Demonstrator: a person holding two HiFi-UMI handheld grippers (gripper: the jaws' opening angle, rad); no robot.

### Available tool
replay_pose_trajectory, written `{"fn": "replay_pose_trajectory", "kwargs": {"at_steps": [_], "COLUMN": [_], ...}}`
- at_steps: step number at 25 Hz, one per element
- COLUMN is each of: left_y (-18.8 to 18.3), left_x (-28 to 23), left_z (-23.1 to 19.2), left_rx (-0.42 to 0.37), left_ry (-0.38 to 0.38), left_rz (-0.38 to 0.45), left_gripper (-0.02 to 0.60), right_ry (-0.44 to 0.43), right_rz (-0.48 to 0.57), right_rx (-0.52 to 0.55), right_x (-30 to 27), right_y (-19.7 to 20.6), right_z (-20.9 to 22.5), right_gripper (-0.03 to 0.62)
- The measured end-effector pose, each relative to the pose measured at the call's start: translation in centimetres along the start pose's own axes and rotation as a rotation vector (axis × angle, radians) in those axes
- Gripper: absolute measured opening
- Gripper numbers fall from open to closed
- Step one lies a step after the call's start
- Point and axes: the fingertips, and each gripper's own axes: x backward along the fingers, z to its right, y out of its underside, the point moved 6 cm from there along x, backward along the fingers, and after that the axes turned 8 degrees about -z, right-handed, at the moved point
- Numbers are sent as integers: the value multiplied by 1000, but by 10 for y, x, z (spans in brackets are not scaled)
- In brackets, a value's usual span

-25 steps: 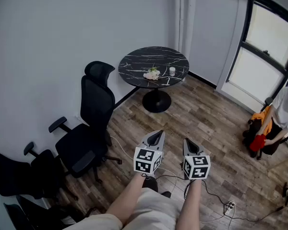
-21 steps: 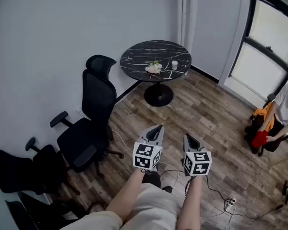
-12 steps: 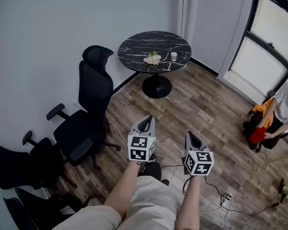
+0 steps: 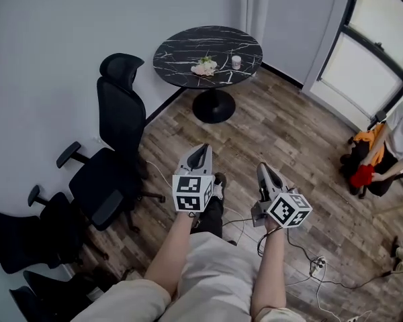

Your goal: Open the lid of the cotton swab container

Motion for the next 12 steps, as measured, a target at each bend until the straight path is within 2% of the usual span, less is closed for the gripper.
{"fn": "replay_pose_trajectory", "kwargs": {"at_steps": [2,5,9,12], "left_y": [-6,-11,-20,-34], "left_x": [-20,-48,-93,-133], "left_z": [-8,-4,-10,-28], "left_rx": [26,62,24,45], "left_ry": [-8,2,36,38], "left_rz": [13,18,5,-3], "left_gripper": [21,21,21,21], "right_ry": [6,93,122,137], "right_rz": [-1,-47,-40,-89], "right_rx": [-8,45,30,66], "right_x": [-12,-20,-54,-95], "right_y": [-9,-27,-51,-67], "right_z": [17,46,76,90], "right_gripper": [34,34,34,34]}}
